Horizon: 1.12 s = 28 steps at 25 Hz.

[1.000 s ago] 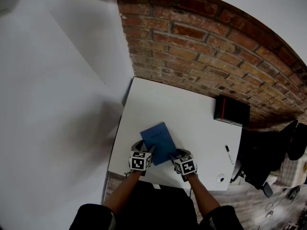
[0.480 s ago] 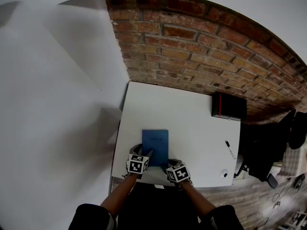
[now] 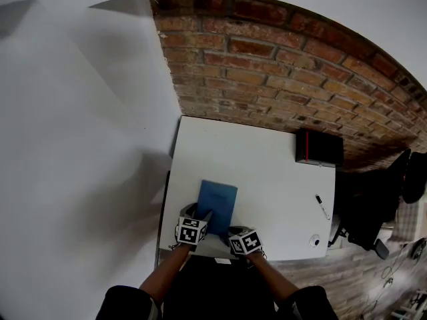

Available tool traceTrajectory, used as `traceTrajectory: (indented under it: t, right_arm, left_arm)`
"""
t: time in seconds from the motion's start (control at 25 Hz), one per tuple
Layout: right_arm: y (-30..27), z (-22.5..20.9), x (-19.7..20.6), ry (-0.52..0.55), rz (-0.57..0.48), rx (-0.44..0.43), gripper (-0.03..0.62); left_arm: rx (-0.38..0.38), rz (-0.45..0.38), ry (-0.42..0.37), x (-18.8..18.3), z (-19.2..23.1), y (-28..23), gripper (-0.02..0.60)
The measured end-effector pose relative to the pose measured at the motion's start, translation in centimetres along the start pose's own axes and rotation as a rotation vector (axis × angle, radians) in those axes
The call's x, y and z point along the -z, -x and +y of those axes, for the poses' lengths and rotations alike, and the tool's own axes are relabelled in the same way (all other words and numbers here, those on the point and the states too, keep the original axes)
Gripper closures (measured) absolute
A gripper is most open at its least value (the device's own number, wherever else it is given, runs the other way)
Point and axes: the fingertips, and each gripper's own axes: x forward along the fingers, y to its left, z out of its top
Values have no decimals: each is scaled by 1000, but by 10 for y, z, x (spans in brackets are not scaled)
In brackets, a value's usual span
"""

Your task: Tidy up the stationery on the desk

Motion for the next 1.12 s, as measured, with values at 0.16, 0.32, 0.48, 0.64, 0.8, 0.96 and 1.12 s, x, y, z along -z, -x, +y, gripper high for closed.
traceTrajectory:
  t: [0.16, 0.32, 0.48, 0.64, 0.8, 0.96, 1.12]
  right_arm:
    - [-1, -4, -1, 15, -15, 33, 419]
    - [-1, -4, 0, -6, -27, 50, 433]
    - [6, -10, -8, -24, -72, 95, 433]
    - [20, -28, -33, -88, -198, 167, 431]
    - [19, -46, -49, -239, -274, 145, 431]
    - [14, -55, -61, -277, -298, 131, 431]
    - [10, -56, -67, -234, -269, 142, 431]
  left_arm:
    - [6, -1, -5, 2, 1, 1, 313]
    - [4, -4, -7, 4, 3, 2, 313]
    - [7, 2, -18, 3, 4, 3, 314]
    - [18, 15, -21, 5, 6, 5, 314]
    - [19, 41, -23, 11, 3, 7, 314]
    - [22, 54, 17, 12, 0, 9, 314]
    - [29, 68, 54, 16, -3, 12, 314]
